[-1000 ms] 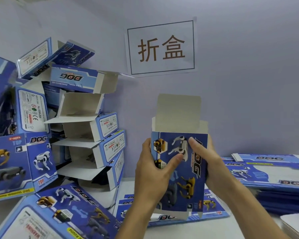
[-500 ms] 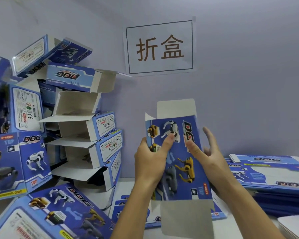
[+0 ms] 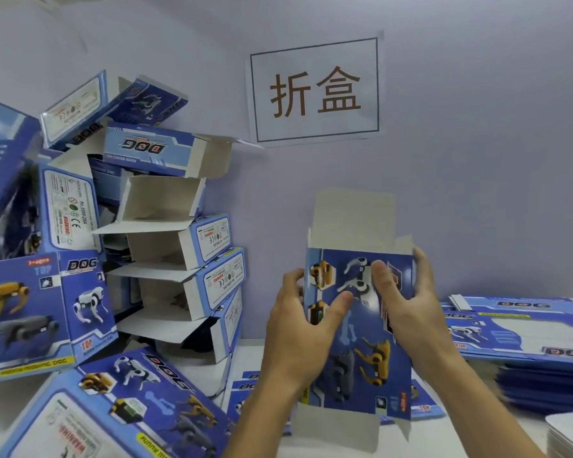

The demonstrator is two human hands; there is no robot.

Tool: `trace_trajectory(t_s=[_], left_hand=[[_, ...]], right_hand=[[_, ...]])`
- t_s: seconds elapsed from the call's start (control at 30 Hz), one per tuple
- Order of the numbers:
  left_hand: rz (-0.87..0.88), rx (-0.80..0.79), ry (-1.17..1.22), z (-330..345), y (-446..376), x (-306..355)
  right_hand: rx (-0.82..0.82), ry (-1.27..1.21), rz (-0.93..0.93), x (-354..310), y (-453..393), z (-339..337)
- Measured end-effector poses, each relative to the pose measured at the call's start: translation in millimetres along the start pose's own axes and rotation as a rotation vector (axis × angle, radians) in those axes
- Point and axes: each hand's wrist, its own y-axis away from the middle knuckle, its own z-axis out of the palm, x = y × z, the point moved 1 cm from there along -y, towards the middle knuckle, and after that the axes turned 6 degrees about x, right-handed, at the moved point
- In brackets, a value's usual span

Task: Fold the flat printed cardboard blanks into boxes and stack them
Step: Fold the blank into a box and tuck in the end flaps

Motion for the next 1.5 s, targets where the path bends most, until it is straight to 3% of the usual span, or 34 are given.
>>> trace_trajectory(t_s=[0.1,0.3,0.4,0.53,0.67,0.83,1.07,1.2,1.37,1.5], left_hand=[[-0.045,0.052,0.092,-4.0,-1.2,7.5],[0.004,0.246,0.063,-8.1,-6.1,21.7],[0.057,0.309,0.094,-12.5,-4.7,19.4],[0.135,0.228,0.160,-13.2,-5.7,25.3],[0.068,0.149,0.242,-11.4,-5.9,28.0],[0.077,0.169,0.213,-13.9,-3.8,28.5],[0.017,0.166,0.107,-16.4,-5.3,33.0],[-0.042,0.133,0.170,-16.2,-4.4,35.8],[-0.114,0.218,0.301,-16.0,-8.0,36.8],[-0.147,0.192,0.338,-21.2,-10.9,37.6]], right_hand=[[-0.011,0.058,-0.024,-1.1,3.1,1.1],[-0.222,0.052,-0.119,-16.3,14.3,17.0],[-0.191,0.029,-0.135,-15.6,14.5,21.0],[-0.102,-0.005,-0.031,-10.9,12.9,19.2],[-0.119,-0.060,-0.060,-8.7,11.6,14.9],[-0.161,-0.104,-0.135,-13.6,14.3,19.7],[-0.265,-0.058,-0.062,-14.0,10.2,14.8],[-0.319,-0.042,-0.006,-22.6,2.0,13.4],[-0.222,-0.035,0.010,-31.8,6.3,18.3],[-0.205,-0.062,0.077,-34.0,6.4,19.7]])
